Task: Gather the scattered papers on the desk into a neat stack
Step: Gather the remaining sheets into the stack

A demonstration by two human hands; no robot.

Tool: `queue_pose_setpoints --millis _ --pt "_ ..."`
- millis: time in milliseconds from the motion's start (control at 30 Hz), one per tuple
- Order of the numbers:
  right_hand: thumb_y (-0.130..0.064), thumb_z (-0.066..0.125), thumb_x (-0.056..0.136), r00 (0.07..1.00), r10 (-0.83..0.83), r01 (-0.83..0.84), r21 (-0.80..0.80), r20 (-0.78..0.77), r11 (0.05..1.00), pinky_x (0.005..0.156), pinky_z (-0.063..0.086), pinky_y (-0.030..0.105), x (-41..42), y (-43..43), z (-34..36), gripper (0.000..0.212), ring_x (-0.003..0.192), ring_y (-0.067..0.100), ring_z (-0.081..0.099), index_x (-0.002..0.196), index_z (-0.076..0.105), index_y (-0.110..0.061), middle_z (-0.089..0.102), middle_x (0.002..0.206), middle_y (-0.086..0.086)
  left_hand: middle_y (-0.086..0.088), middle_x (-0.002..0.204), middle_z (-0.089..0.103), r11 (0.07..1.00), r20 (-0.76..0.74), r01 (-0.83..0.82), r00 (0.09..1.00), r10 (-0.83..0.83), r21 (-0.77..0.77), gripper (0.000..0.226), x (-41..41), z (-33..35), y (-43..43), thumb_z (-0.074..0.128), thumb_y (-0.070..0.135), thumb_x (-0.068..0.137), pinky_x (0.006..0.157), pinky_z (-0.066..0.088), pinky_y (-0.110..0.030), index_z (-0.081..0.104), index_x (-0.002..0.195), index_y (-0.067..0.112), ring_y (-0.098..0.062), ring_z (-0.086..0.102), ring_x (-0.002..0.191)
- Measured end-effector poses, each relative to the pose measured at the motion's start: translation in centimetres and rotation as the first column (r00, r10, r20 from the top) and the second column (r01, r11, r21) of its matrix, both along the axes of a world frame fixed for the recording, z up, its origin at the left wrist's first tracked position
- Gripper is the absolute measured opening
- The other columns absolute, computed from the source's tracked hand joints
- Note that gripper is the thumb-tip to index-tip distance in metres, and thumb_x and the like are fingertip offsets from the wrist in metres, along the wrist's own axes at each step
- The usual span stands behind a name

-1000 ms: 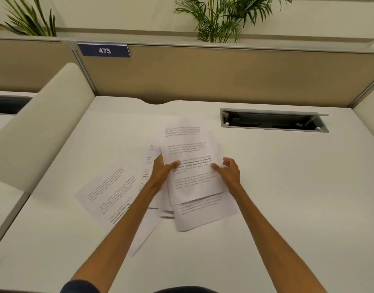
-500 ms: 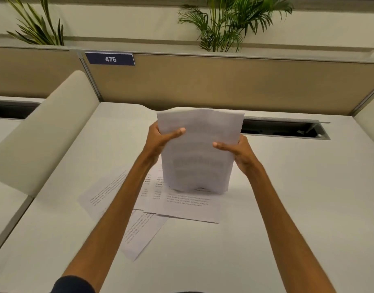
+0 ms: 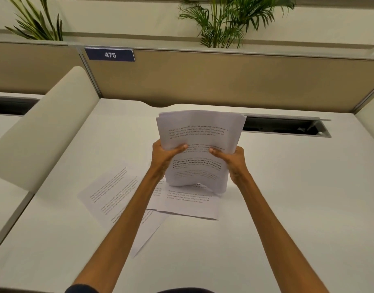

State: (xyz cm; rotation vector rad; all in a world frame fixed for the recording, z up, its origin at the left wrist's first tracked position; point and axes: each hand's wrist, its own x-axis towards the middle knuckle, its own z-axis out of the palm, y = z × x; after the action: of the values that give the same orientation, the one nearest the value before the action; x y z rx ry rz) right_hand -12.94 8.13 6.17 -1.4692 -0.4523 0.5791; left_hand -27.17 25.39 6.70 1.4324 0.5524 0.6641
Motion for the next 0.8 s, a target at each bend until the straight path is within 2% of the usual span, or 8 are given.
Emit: queue_pose_setpoints --millis 67,167,333,433,500,600,700,800 --pt "-0.023 0.087 0.068 1.000 0.006 -0.006 0.009 -0.016 1.000 0.071 0.063 0.040 -0.1 0.2 -0.3 0.028 0.086 0.027 0.075 0.093 0.077 -0.033 0.078 0.096 0.001 0.005 0.097 0.078 1.000 -0.002 0.002 1.000 -0.002 -0.010 0.038 0.1 -0.2 0.2 0.083 0.008 0.076 0.067 0.062 -0.029 0.070 0.112 0.013 -0.018 0.076 0.085" --pt "-0.019 0.086 0.072 0.999 0.003 -0.005 -0.046 -0.036 0.999 0.069 0.063 0.038 -0.7 0.4 -1.3 0.027 0.083 0.022 0.076 0.095 0.075 -0.028 0.079 0.092 -0.003 -0.006 0.100 0.076 0.999 -0.037 -0.019 0.999 0.018 -0.025 0.038 -0.1 -1.3 -0.5 0.081 0.000 0.078 0.066 0.061 -0.026 0.069 0.115 0.001 -0.018 0.076 0.082" --pt "-0.030 0.080 0.081 1.000 -0.023 0.023 -0.042 -0.020 0.999 0.062 0.059 0.022 -0.6 0.4 -1.3 0.017 0.079 0.017 0.076 0.096 0.074 -0.024 0.079 0.090 -0.006 0.001 0.091 0.080 0.997 -0.032 -0.067 0.997 0.066 -0.034 0.026 -1.0 -1.5 0.2 0.084 0.007 0.077 0.063 0.063 -0.031 0.074 0.100 0.014 -0.023 0.078 0.080" --pt "-0.043 0.073 0.085 0.996 -0.081 0.087 -0.212 0.034 0.973 0.073 0.055 0.022 -0.2 0.5 -2.5 0.033 0.092 0.019 0.071 0.107 0.071 -0.018 0.077 0.102 -0.004 0.002 0.093 0.081 0.991 -0.051 -0.122 0.992 0.119 -0.050 0.030 -2.3 -1.4 2.1 0.086 0.008 0.074 0.064 0.063 -0.031 0.074 0.101 0.015 -0.022 0.078 0.083" --pt "-0.049 0.071 0.085 0.990 -0.098 0.137 -0.490 0.104 0.861 0.086 0.049 0.029 -0.1 0.4 -3.9 0.054 0.107 0.022 0.064 0.124 0.062 -0.013 0.068 0.123 0.005 -0.002 0.098 0.080 0.982 -0.093 -0.174 0.982 0.167 -0.075 0.038 -3.8 -1.9 3.9 0.087 0.007 0.071 0.066 0.063 -0.032 0.074 0.107 0.010 -0.023 0.078 0.087" --pt "-0.060 0.070 0.079 0.993 0.062 0.044 -0.798 0.102 0.601 0.104 0.041 0.042 -0.8 0.5 -5.6 0.087 0.133 0.031 0.047 0.141 0.040 -0.007 0.050 0.143 0.014 -0.010 0.104 0.077 0.962 -0.213 -0.244 0.953 0.214 -0.124 0.046 -6.6 -3.0 6.6 0.086 0.002 0.069 0.067 0.063 -0.032 0.072 0.113 0.004 -0.028 0.076 0.093" --pt "-0.069 0.068 0.073 0.972 0.148 0.104 -0.899 0.183 0.426 0.103 0.038 0.050 -2.6 1.9 -6.7 0.101 0.135 0.034 0.037 0.142 0.030 -0.005 0.041 0.143 0.018 -0.015 0.109 0.076 0.942 -0.307 -0.276 0.928 0.210 -0.192 0.052 -9.4 -4.0 8.8 0.086 0.000 0.067 0.066 0.064 -0.034 0.071 0.117 0.001 -0.031 0.075 0.094" --pt "-0.071 0.071 0.067 0.940 0.211 0.180 -0.914 0.269 0.363 0.100 0.037 0.048 -4.6 3.2 -7.6 0.113 0.132 0.033 0.033 0.145 0.022 -0.007 0.037 0.141 0.018 -0.018 0.109 0.076 0.935 -0.366 -0.278 0.912 0.185 -0.219 0.052 -11.9 -4.8 9.8 0.086 0.001 0.066 0.062 0.063 -0.035 0.071 0.116 0.001 -0.029 0.077 0.085"
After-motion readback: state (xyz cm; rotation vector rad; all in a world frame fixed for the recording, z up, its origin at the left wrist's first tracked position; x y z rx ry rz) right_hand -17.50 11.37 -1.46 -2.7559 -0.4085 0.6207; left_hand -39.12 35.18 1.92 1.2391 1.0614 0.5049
